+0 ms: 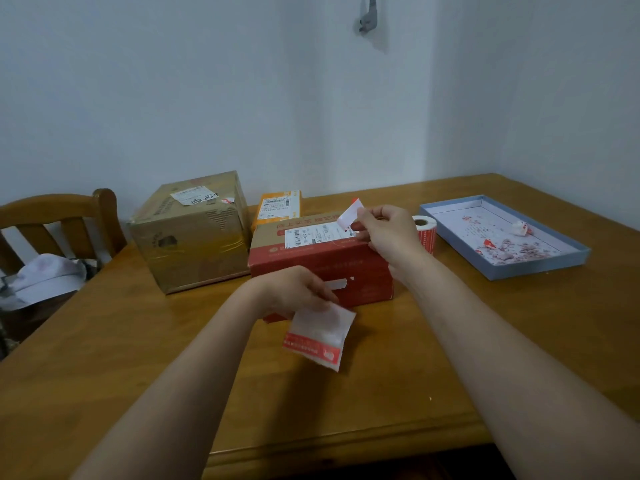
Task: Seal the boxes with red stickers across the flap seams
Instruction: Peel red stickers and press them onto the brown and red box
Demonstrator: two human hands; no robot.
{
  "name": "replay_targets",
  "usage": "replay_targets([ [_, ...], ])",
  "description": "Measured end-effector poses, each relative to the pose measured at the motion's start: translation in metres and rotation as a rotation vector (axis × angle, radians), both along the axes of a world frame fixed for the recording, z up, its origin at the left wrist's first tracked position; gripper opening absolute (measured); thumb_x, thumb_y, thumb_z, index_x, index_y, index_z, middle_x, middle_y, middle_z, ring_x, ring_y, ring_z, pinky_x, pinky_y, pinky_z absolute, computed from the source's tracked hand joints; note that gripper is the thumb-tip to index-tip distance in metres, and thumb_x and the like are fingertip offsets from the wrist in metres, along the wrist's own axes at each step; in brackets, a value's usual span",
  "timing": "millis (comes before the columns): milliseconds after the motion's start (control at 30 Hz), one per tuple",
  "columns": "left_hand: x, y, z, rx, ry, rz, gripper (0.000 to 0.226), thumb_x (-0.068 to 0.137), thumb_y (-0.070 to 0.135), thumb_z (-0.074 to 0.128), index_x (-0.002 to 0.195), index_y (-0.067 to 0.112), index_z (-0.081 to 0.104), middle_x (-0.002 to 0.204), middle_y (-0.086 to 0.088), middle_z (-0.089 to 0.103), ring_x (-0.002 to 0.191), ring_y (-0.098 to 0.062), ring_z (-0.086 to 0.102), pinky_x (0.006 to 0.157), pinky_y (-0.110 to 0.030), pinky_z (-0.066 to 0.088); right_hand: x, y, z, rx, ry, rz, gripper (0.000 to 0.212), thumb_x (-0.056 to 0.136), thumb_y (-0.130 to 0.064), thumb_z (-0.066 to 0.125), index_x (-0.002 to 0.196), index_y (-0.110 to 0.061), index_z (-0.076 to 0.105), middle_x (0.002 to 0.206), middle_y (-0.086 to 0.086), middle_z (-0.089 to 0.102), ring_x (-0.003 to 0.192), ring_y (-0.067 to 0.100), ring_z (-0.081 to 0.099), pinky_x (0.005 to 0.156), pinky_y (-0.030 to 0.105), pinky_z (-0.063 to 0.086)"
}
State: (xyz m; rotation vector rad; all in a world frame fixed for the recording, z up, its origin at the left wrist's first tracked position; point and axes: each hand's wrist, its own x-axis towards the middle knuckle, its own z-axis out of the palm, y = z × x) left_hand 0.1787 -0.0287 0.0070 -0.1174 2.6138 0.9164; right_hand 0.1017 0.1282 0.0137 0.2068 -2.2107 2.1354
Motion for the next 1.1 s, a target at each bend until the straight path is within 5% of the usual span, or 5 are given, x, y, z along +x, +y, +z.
replay_targets([
  [200, 0.003, -0.004, 0.002, -0.113, 0.103, -0.025, 0.033, 0.088, 0.029, 0.068, 0.121, 0.026, 0.066, 0.122, 0.003, 0.063, 0.110, -0.019, 0.060, 0.099, -0.035, 0.049, 0.006, 0.003, -0.003, 0.046, 0.034, 0.015, 0.014, 0.093, -0.027, 0.061, 0.083, -0.018, 0.065, 0.088, -0.001, 0.070, 0.079, 0.014, 0.064, 0.073, 0.030, 0.051],
  [333, 0.003, 0.004, 0.017, 0.371, 0.301, 0.187, 0.013, 0.092, 0.019, 0.065, 0.095, 0.008, 0.069, 0.100, -0.011, 0.072, 0.089, -0.021, 0.072, 0.080, -0.030, 0.059, 0.009, 0.001, -0.003, 0.090, 0.140, -0.012, 0.010, 0.087, -0.028, 0.067, 0.080, -0.021, 0.065, 0.085, -0.002, 0.069, 0.081, 0.017, 0.064, 0.078, 0.037, 0.054],
  [500, 0.002, 0.013, 0.036, 0.708, 0.492, 0.375, 0.018, 0.095, 0.017, 0.061, 0.100, 0.000, 0.065, 0.092, -0.014, 0.074, 0.084, -0.026, 0.073, 0.077, -0.032, 0.060, 0.016, -0.003, 0.003, 0.166, 0.310, 0.010, 0.007, 0.088, -0.026, 0.067, 0.084, -0.021, 0.063, 0.081, -0.009, 0.062, 0.073, 0.006, 0.056, 0.065, 0.021, 0.046],
  [667, -0.001, 0.014, 0.043, 0.756, 0.546, 0.411, 0.021, 0.094, 0.017, 0.062, 0.105, -0.001, 0.067, 0.095, -0.011, 0.075, 0.079, -0.019, 0.073, 0.070, -0.025, 0.058, 0.020, -0.008, 0.007, 0.180, 0.416, 0.045, 0.010, 0.086, -0.028, 0.070, 0.087, -0.020, 0.064, 0.082, -0.009, 0.065, 0.070, 0.004, 0.057, 0.060, 0.013, 0.046],
  [1100, -0.005, 0.012, 0.047, 0.823, 0.518, 0.439, 0.036, 0.079, 0.026, 0.079, 0.102, 0.000, 0.070, 0.095, -0.013, 0.073, 0.081, -0.021, 0.070, 0.080, -0.030, 0.058, 0.013, -0.017, 0.007, 0.421, 0.675, 0.038, 0.015, 0.087, -0.025, 0.063, 0.086, -0.039, 0.058, 0.092, -0.010, 0.061, 0.079, 0.004, 0.058, 0.071, 0.033, 0.052],
])
